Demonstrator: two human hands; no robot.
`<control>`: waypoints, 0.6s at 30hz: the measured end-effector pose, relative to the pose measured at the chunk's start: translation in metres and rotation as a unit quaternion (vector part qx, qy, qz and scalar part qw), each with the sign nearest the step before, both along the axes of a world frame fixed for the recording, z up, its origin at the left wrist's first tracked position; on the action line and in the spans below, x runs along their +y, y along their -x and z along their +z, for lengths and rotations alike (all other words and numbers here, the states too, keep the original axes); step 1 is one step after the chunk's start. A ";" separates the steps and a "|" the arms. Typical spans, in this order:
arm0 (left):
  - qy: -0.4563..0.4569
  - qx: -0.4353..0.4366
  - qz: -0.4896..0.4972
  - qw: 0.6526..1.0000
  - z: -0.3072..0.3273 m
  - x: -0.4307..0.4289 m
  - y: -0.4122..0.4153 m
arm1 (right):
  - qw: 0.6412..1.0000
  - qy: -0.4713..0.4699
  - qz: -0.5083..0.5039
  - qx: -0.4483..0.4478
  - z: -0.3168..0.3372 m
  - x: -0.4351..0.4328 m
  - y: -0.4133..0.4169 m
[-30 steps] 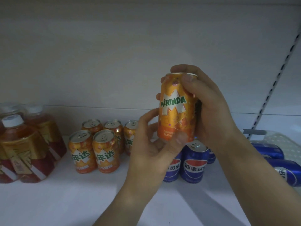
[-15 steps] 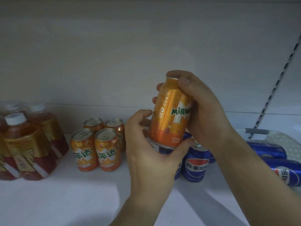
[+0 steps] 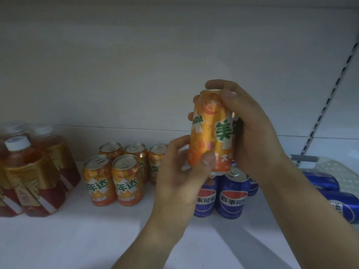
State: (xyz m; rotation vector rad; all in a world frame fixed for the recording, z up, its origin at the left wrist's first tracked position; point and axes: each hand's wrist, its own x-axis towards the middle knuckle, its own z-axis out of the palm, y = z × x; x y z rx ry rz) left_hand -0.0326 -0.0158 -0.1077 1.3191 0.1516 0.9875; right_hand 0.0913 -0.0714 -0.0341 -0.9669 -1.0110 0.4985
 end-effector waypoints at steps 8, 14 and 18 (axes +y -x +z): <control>-0.004 0.015 0.026 1.000 -0.001 0.000 -0.001 | 1.000 0.008 -0.016 -0.015 -0.002 0.003 0.002; -0.032 0.043 -0.013 0.998 -0.001 0.009 0.003 | 1.000 0.002 -0.022 -0.015 0.001 0.000 -0.001; -0.045 0.027 0.027 0.998 -0.003 0.008 0.002 | 0.999 0.016 -0.021 -0.033 -0.002 0.001 0.002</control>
